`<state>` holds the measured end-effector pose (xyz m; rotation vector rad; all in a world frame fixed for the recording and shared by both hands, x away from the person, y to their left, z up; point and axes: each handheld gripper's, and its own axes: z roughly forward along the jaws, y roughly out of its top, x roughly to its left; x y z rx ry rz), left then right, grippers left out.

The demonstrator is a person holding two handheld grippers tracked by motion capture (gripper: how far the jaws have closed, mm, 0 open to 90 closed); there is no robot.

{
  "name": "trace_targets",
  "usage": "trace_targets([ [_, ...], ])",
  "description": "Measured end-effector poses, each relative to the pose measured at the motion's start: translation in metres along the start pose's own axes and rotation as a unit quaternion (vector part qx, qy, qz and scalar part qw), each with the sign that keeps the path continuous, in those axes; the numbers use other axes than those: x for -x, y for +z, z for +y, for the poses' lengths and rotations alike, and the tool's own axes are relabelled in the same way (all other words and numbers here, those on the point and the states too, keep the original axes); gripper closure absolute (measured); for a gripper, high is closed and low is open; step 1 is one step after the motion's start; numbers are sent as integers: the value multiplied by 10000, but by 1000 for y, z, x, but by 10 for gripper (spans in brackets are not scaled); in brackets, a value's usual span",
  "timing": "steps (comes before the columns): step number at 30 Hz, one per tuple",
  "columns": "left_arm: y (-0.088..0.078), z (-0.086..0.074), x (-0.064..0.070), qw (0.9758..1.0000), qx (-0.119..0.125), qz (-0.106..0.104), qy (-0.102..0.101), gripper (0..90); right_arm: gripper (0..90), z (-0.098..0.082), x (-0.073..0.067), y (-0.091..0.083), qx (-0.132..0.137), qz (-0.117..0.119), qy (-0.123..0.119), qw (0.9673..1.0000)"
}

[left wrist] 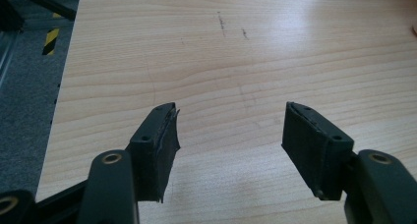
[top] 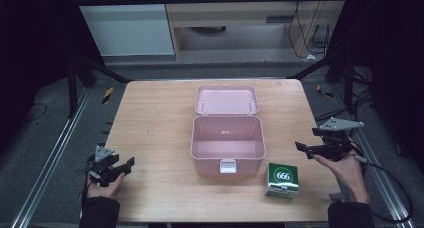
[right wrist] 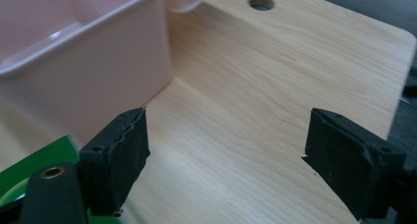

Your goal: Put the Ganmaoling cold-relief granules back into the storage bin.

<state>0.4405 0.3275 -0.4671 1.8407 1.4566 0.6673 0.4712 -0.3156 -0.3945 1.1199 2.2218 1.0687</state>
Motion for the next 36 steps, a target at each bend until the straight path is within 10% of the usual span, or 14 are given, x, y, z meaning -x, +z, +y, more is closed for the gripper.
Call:
trace_targets([
  [5,3,0,2,9999,-103,-25,50,362,169,8,-12,-9,-210,327,-512,9979],
  [14,4,1,4,9996,-223,-103,102,350,151,20,-47,-12,-815,898,-1601,9796],
  [23,6,1,6,9993,-295,-150,158,343,136,31,-59,-16,-1066,1052,-1956,9692],
  [27,7,1,7,9991,-336,-179,193,341,122,34,-69,-11,-1378,1230,-2223,9573],
  [36,9,0,8,9988,-381,-204,229,338,92,36,-78,-4,-1778,1476,-2379,9434],
])
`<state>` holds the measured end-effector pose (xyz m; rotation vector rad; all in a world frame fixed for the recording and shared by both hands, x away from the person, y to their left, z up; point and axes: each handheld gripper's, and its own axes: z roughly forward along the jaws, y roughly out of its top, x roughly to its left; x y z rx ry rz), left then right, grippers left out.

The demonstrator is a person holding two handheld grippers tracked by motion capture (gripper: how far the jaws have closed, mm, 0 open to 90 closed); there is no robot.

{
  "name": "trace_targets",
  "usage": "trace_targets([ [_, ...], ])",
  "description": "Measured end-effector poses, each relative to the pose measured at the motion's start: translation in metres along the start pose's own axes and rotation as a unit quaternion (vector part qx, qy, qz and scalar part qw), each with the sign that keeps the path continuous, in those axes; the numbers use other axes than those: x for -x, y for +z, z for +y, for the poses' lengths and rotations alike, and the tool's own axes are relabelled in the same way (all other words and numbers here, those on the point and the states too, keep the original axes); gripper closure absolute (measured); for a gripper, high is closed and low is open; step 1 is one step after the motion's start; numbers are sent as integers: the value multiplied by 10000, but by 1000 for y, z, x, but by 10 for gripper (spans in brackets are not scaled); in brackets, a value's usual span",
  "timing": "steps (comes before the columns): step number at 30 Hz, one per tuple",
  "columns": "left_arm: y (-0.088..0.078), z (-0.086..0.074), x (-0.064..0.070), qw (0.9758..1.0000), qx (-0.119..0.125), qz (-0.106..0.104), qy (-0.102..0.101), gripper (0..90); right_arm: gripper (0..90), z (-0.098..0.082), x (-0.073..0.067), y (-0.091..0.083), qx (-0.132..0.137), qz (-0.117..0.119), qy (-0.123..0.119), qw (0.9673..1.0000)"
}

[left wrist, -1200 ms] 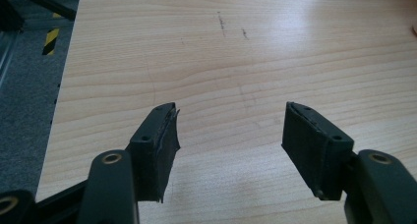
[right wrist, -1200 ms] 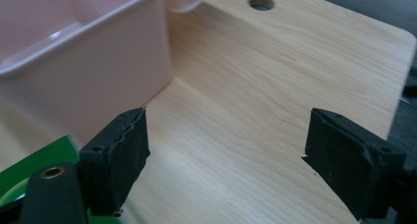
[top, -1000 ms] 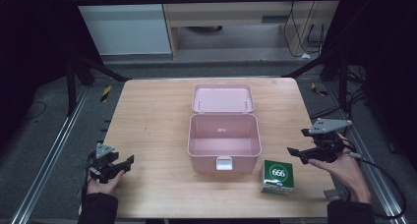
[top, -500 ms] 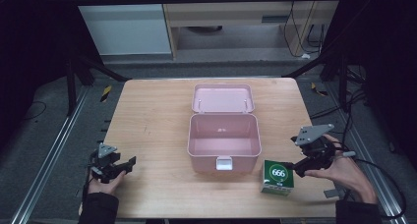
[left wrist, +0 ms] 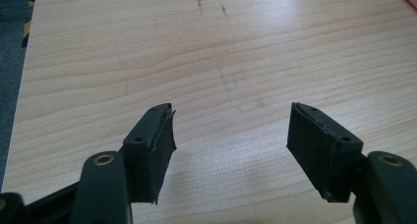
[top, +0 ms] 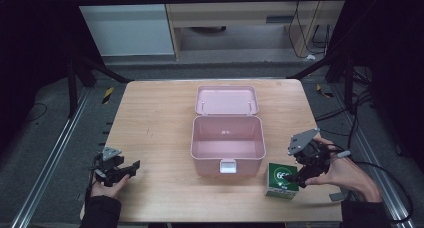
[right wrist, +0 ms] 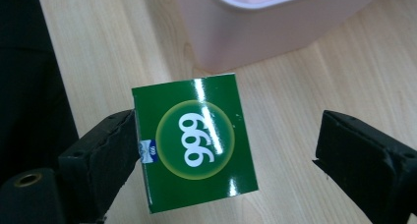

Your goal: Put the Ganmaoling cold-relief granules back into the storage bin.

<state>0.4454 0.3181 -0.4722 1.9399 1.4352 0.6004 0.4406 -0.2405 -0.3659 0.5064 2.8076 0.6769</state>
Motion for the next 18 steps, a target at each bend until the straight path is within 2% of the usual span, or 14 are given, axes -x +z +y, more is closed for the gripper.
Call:
trace_targets([
  [4,1,0,1,10000,-25,2,32,335,67,3,-2,7,-242,117,-110,9996],
  [9,1,0,1,10000,-39,-3,46,334,64,3,-3,12,-382,208,-171,9989],
  [18,2,-1,2,9999,-67,29,91,332,42,0,-5,27,-725,388,-161,9965],
])
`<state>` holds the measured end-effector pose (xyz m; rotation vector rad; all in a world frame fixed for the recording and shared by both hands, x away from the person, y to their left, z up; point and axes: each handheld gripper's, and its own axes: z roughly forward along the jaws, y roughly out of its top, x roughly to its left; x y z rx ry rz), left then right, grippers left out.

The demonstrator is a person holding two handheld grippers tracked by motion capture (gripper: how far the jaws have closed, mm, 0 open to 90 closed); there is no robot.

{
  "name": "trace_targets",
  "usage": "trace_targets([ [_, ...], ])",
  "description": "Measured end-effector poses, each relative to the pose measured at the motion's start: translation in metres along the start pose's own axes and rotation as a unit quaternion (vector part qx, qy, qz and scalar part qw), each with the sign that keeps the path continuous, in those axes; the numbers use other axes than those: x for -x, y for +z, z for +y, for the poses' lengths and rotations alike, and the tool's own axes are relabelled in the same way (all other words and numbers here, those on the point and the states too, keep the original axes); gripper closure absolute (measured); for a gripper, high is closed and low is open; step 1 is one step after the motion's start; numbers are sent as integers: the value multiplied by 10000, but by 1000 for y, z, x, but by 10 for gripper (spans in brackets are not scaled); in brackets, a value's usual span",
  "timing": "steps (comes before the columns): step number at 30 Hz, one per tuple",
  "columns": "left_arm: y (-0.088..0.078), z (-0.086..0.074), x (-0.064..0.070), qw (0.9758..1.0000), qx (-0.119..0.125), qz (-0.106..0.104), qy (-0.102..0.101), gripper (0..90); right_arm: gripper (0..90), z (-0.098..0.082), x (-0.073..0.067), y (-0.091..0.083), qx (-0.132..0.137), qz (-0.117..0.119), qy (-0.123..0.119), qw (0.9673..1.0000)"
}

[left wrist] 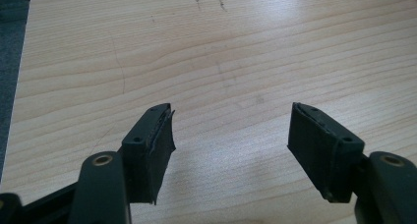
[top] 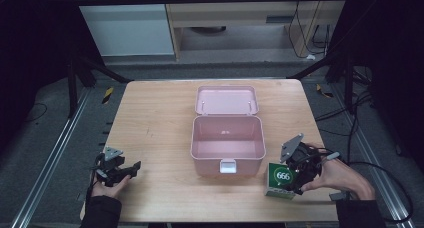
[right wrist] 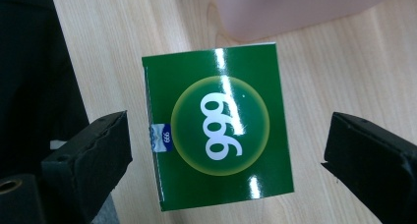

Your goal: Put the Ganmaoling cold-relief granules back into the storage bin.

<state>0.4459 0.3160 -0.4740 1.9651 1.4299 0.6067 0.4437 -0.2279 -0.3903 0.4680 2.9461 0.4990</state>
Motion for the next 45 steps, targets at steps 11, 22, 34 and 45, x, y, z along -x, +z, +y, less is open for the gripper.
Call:
trace_targets([
  [11,1,-1,0,10000,-21,-4,13,332,37,4,-4,12,-183,8,-45,9998],
  [22,2,-1,1,10000,-49,-3,33,331,34,4,-5,26,-347,42,-97,9993],
  [34,2,-1,1,10000,-55,-3,43,330,30,8,-7,38,-492,80,-243,9985],
  [45,3,-1,1,10000,-71,7,52,330,40,6,-5,49,-614,114,-226,9978],
])
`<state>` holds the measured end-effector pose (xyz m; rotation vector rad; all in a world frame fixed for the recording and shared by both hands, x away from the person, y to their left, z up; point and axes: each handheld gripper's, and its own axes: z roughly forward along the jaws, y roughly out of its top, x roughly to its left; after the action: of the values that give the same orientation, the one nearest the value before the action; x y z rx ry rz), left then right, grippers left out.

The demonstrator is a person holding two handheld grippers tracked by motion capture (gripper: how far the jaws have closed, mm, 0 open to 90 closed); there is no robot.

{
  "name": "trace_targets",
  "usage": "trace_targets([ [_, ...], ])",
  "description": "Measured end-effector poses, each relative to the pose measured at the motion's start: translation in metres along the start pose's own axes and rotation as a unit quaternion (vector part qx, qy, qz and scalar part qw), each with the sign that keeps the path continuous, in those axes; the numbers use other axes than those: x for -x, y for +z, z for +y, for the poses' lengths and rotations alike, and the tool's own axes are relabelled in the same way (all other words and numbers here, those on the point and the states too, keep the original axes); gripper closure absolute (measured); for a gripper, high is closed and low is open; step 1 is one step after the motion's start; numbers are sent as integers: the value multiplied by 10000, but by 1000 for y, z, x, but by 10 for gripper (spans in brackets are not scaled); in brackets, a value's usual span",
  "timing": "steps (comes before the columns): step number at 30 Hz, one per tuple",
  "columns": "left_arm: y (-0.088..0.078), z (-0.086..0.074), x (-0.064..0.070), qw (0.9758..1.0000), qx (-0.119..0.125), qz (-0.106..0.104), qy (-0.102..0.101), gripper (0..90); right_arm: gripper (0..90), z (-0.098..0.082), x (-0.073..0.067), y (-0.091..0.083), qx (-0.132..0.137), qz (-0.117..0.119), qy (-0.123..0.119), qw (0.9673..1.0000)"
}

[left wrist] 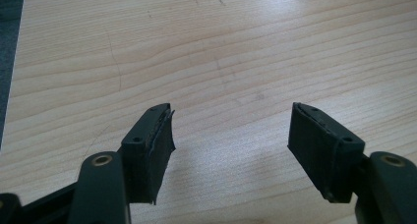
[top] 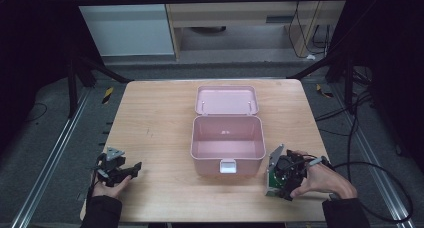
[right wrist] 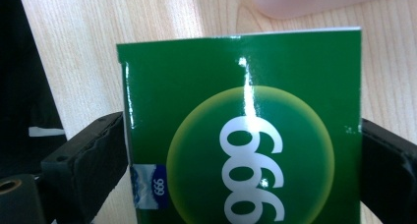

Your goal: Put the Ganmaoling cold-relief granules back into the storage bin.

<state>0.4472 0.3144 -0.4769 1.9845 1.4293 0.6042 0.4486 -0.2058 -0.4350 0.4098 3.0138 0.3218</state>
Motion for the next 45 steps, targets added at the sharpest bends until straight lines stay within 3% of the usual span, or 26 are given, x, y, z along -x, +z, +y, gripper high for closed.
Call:
trace_targets([
  [11,0,0,0,10000,-20,9,9,330,55,0,1,8,-73,13,-51,10000],
  [17,1,0,0,10000,-20,13,13,330,109,0,2,10,-79,-34,-87,9999],
  [45,0,0,0,10000,-20,13,27,330,128,1,3,-2,-135,24,-128,9998],
])
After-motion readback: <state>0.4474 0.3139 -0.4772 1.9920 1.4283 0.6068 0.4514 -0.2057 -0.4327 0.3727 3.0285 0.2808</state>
